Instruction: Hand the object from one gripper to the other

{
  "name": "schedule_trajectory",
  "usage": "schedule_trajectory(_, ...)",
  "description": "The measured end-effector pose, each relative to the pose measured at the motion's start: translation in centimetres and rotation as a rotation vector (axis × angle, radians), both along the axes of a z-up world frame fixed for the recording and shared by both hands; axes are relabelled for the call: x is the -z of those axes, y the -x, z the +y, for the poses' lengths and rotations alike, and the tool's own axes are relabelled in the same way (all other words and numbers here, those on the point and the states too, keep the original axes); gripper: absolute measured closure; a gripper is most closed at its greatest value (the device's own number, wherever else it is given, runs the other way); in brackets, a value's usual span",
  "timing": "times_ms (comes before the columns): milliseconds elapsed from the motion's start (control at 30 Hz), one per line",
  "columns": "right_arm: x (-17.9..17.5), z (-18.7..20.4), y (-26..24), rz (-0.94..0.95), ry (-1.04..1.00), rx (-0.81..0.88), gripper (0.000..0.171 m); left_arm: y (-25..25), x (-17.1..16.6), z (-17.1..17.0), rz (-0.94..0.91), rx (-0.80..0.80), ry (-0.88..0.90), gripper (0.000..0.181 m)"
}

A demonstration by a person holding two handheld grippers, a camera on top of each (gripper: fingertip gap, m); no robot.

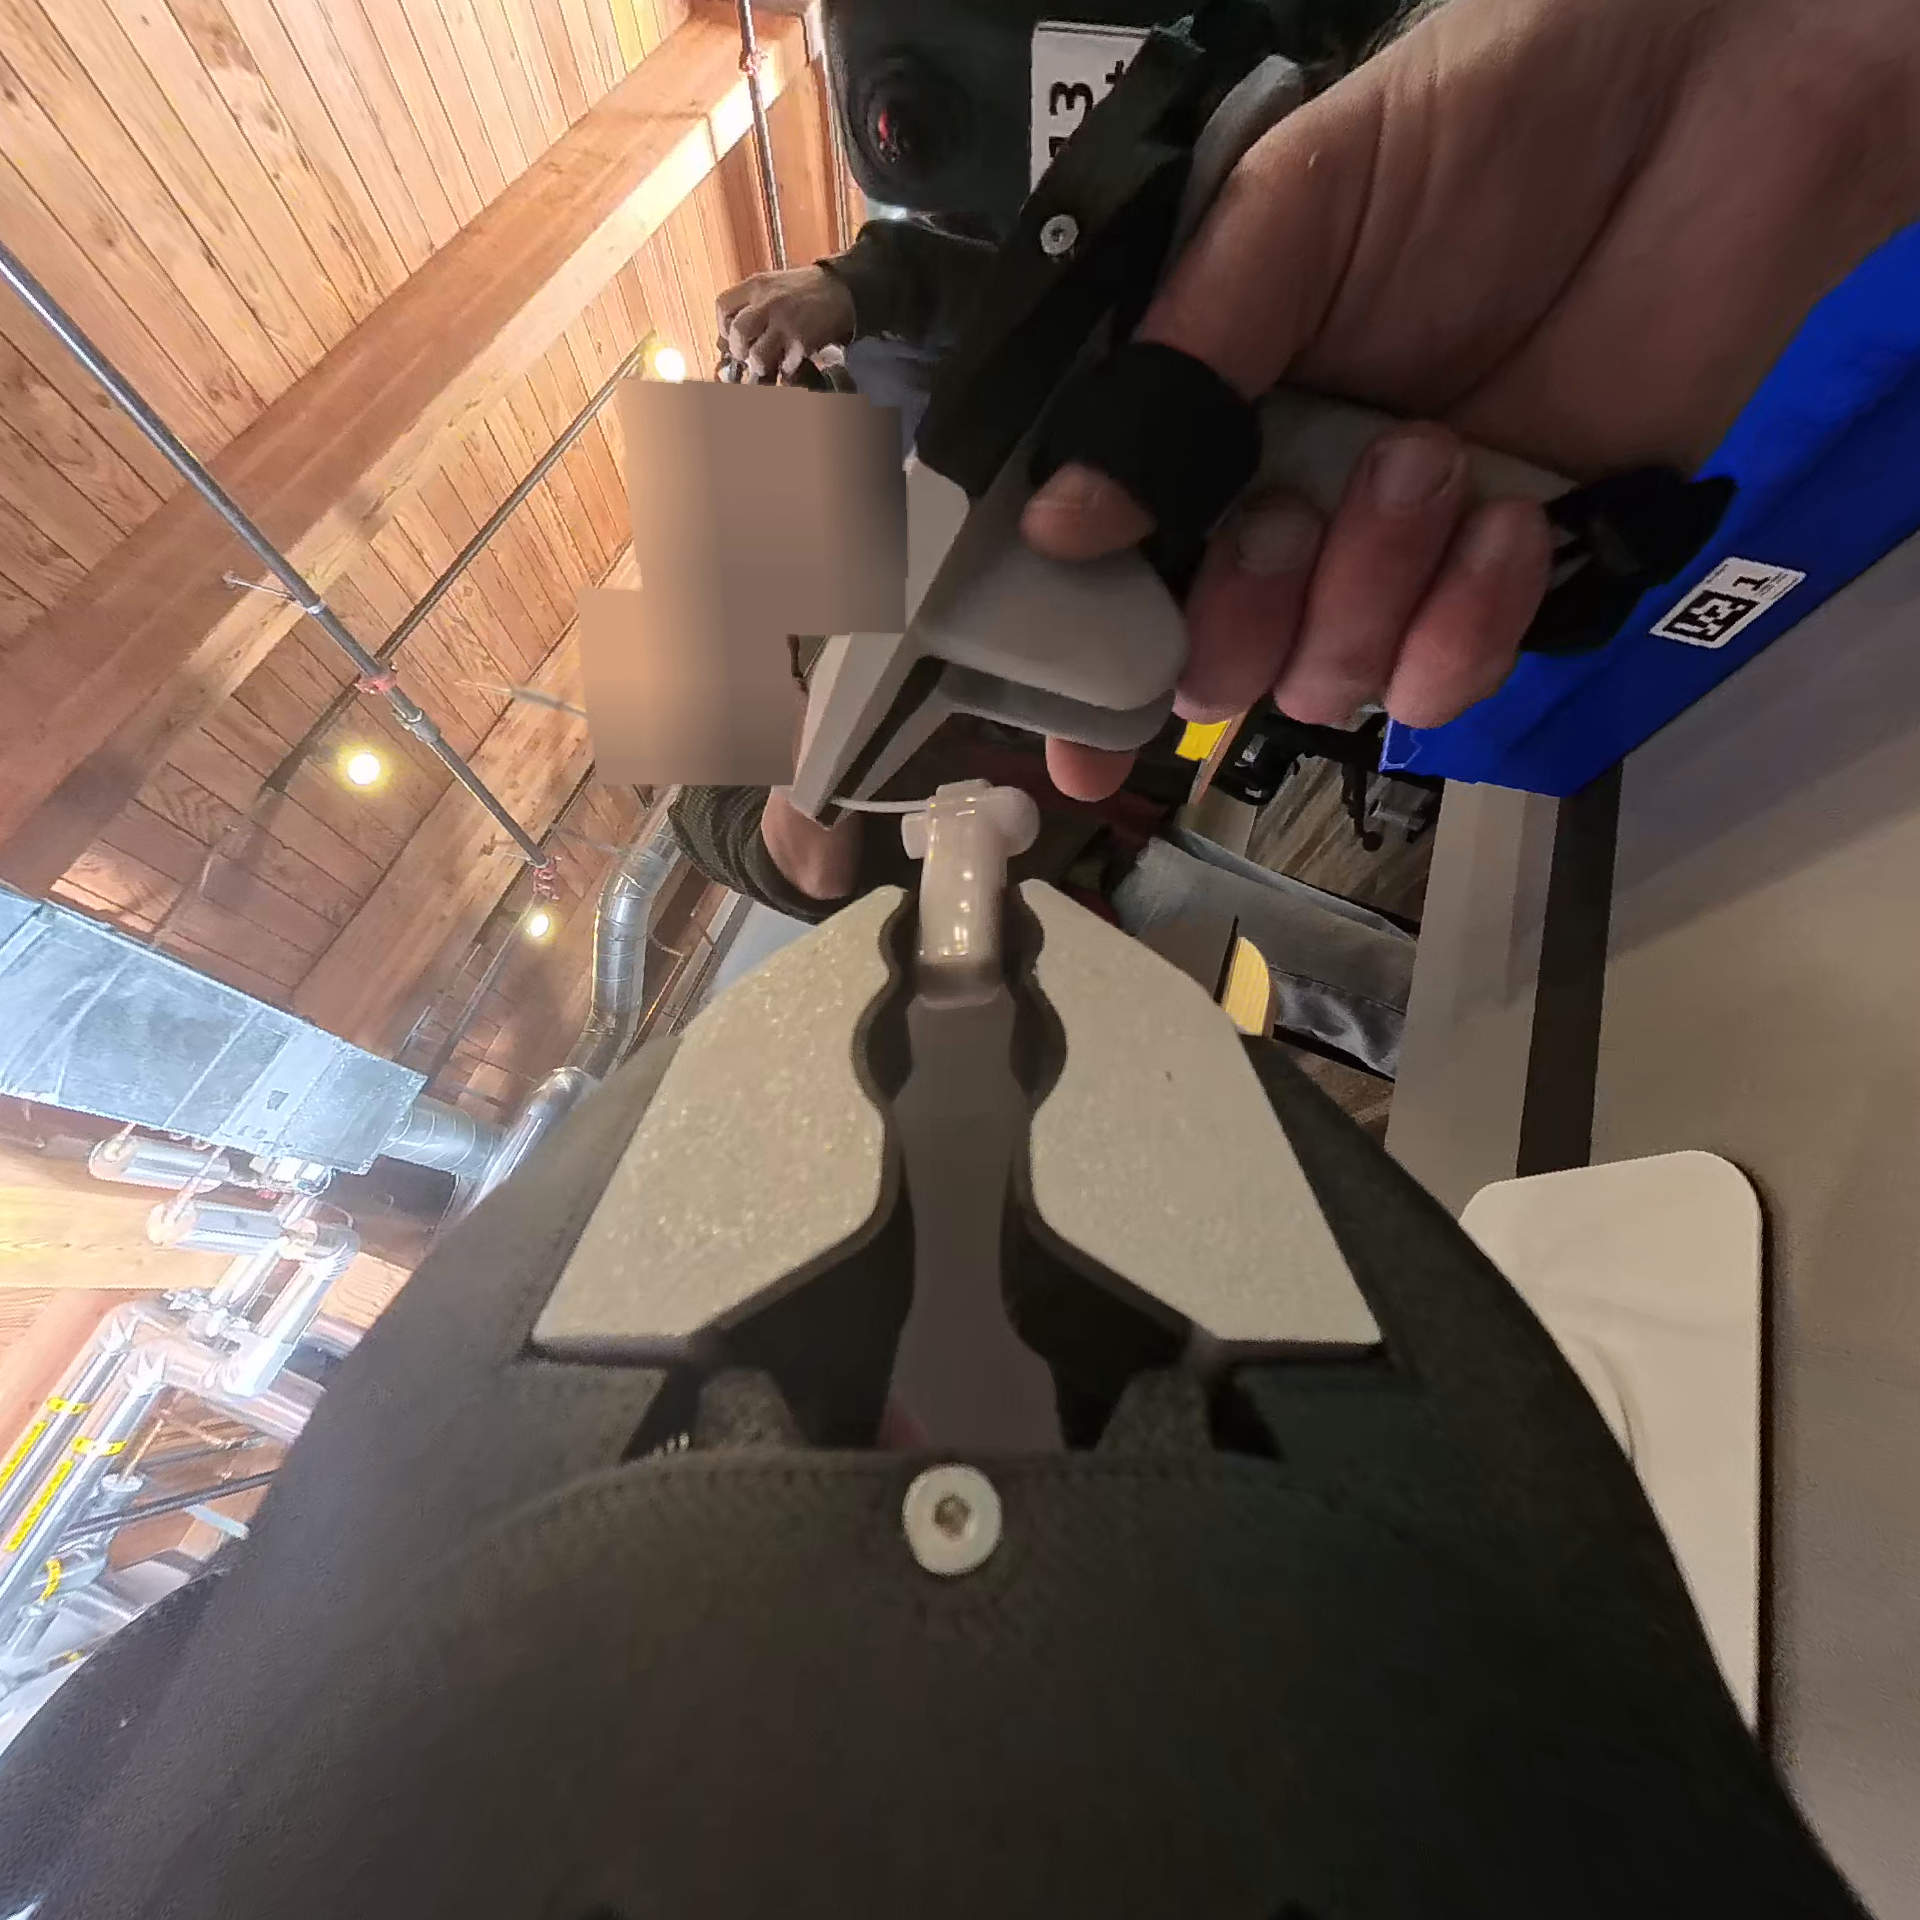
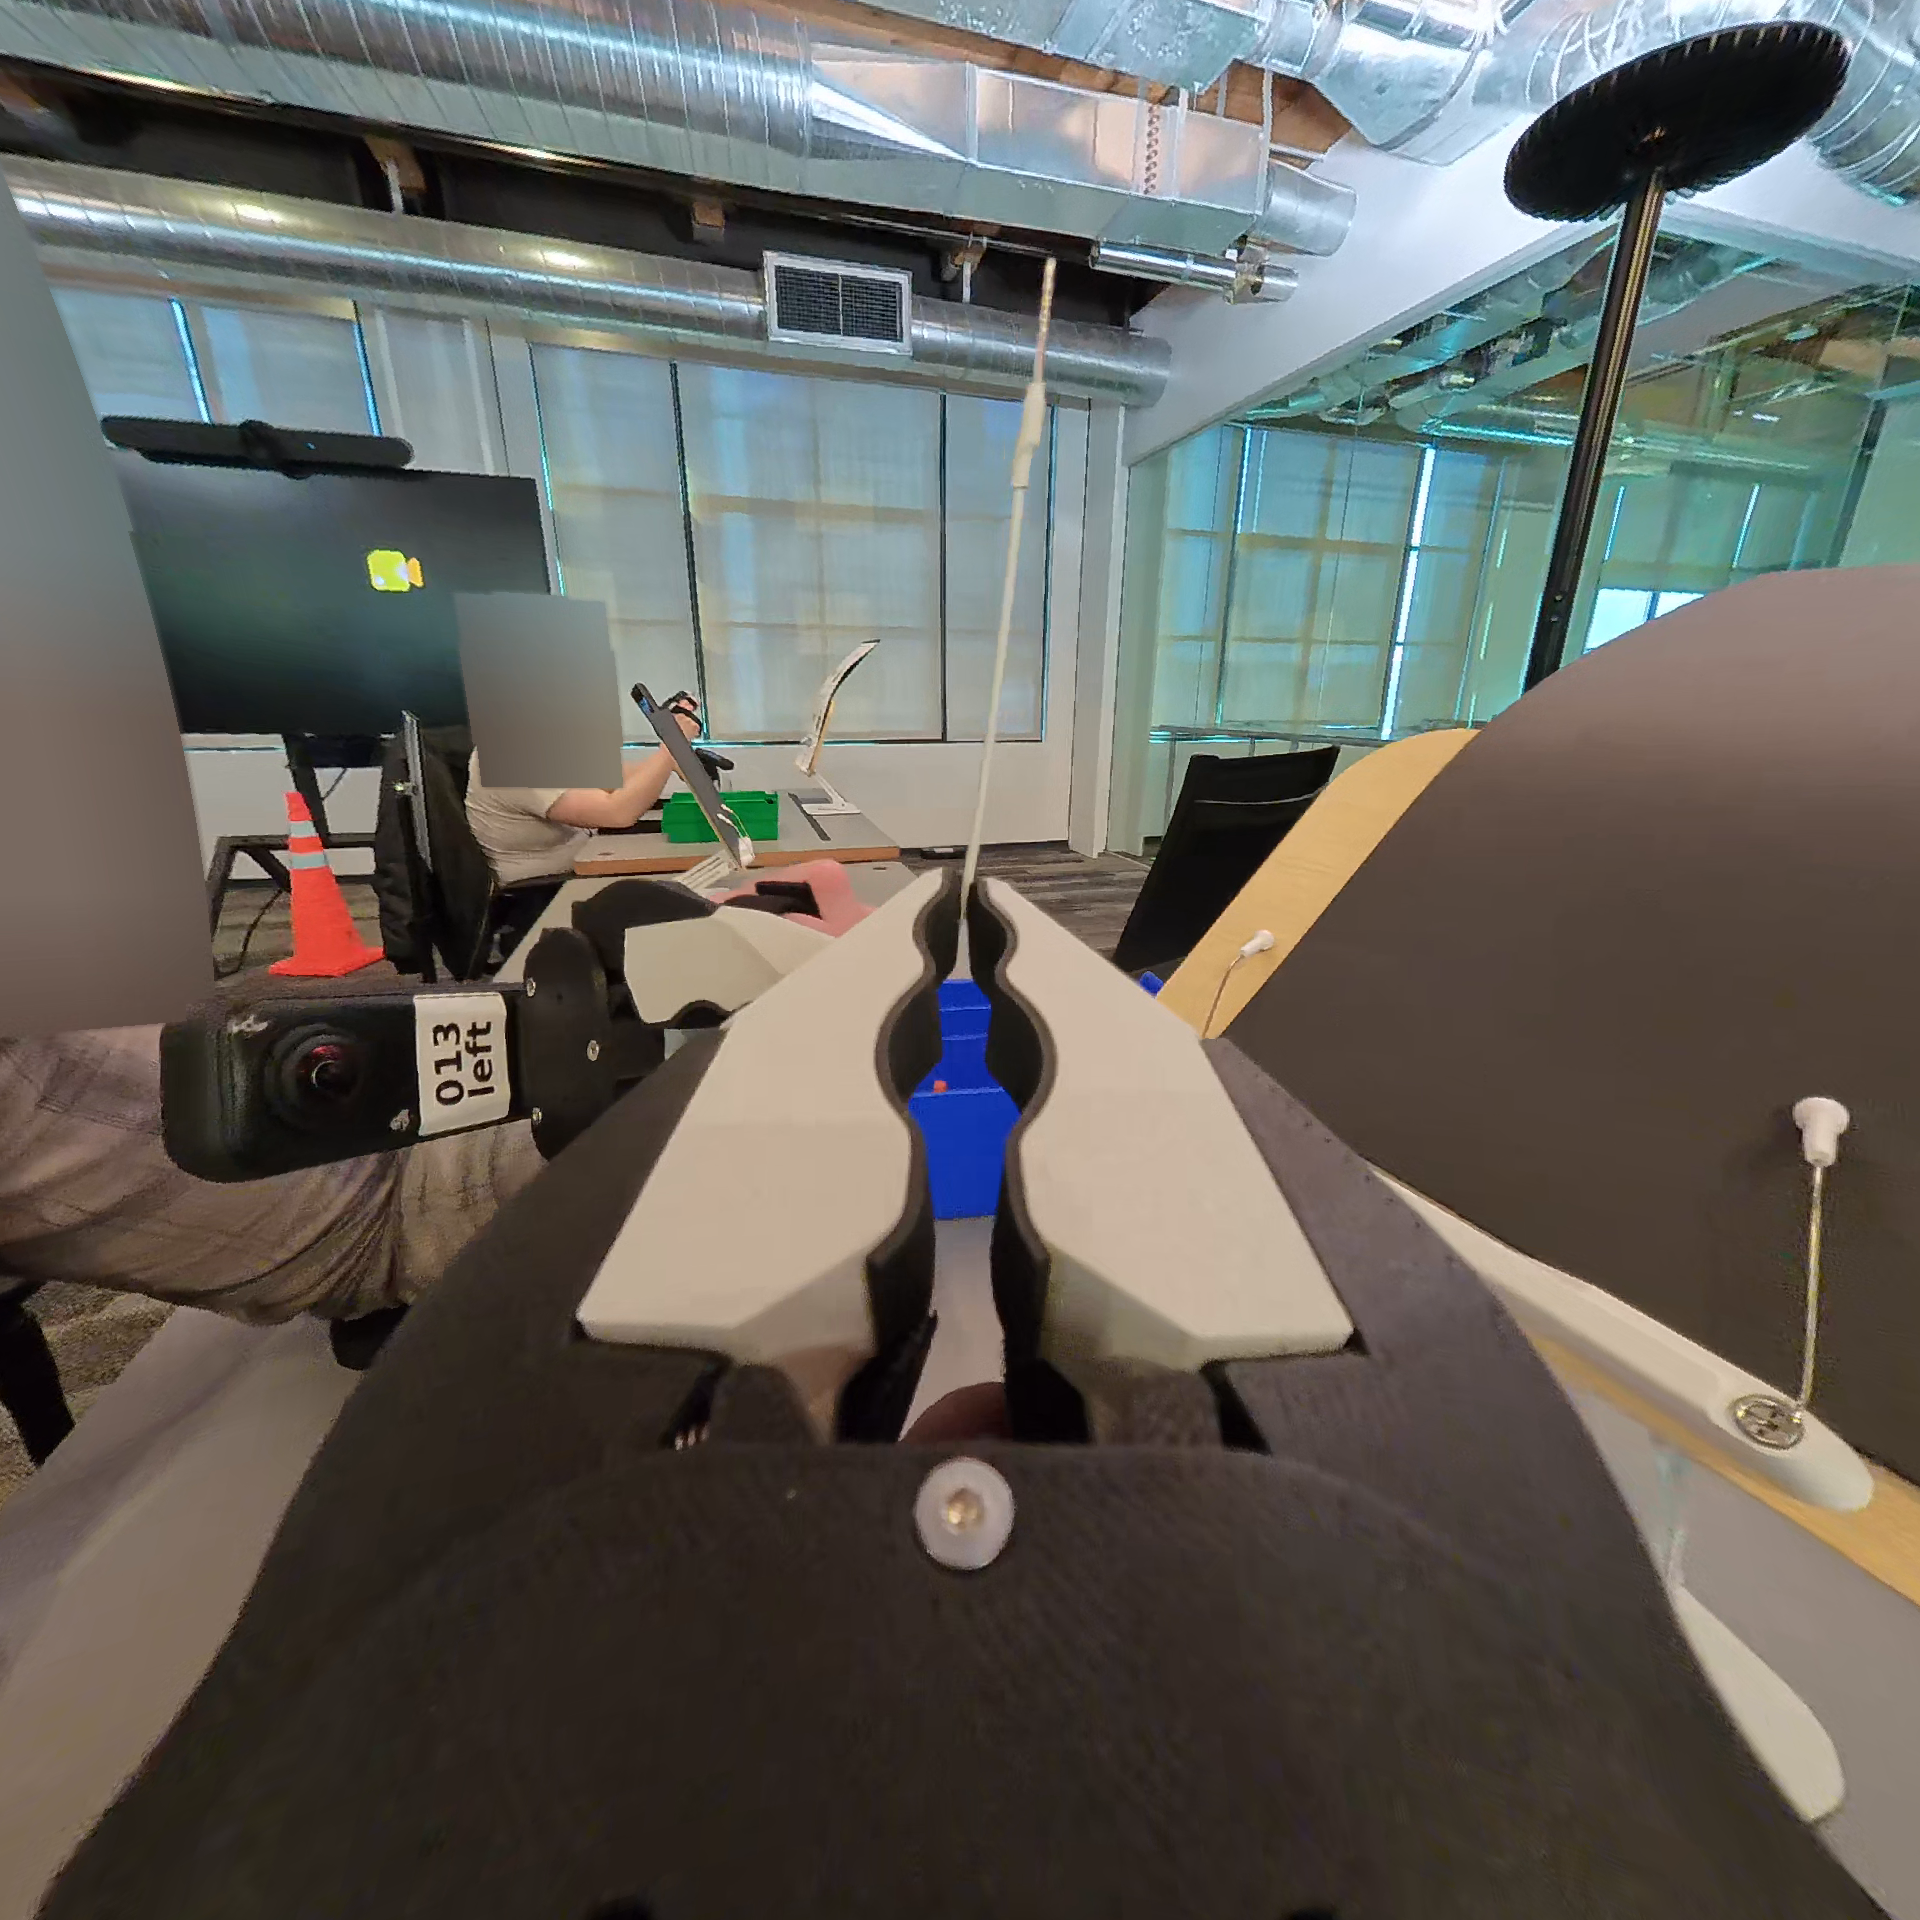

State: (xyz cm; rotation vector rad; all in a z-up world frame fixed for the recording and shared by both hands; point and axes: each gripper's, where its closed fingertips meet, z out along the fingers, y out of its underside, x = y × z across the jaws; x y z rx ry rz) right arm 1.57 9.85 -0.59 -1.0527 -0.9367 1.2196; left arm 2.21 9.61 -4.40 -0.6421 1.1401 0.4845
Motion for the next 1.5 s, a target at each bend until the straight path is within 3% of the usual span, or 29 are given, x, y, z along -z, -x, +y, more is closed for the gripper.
schedule_trajectory(400,0.2,0.3,0.1,-0.018,-0.007,0.033,0.171,0.0,0.2,0.0,0.006,0.007,0.031,0.167)
schedule_trajectory(533,0.5,0.8,0.2,-0.041,-0.03,0.075,0.157,0.3,-0.1,0.2,-0.011,0.005,0.043,0.167)
schedule_trajectory(767,0.4,1.2,-0.8,-0.128,-0.126,0.171,0.148,1.3,-0.5,0.8,-0.014,-0.039,0.044,0.167)
schedule_trajectory(1000,2.1,0.2,-0.5,-0.251,-0.115,0.088,0.135,2.0,-0.6,1.8,0.003,-0.147,0.036,0.167)
schedule_trajectory(1200,3.2,1.5,0.0,-0.467,-0.531,0.397,0.129,2.6,-0.6,2.5,-0.052,-0.182,0.177,0.167)
schedule_trajectory(1333,3.8,2.5,0.3,-0.614,-0.891,0.624,0.126,3.4,-0.7,3.0,-0.2,-0.099,0.434,0.167)
schedule_trajectory(1500,4.1,2.8,1.8,-0.655,-1.212,0.816,0.125,3.3,0.0,2.7,-0.34,0.055,0.765,0.167)
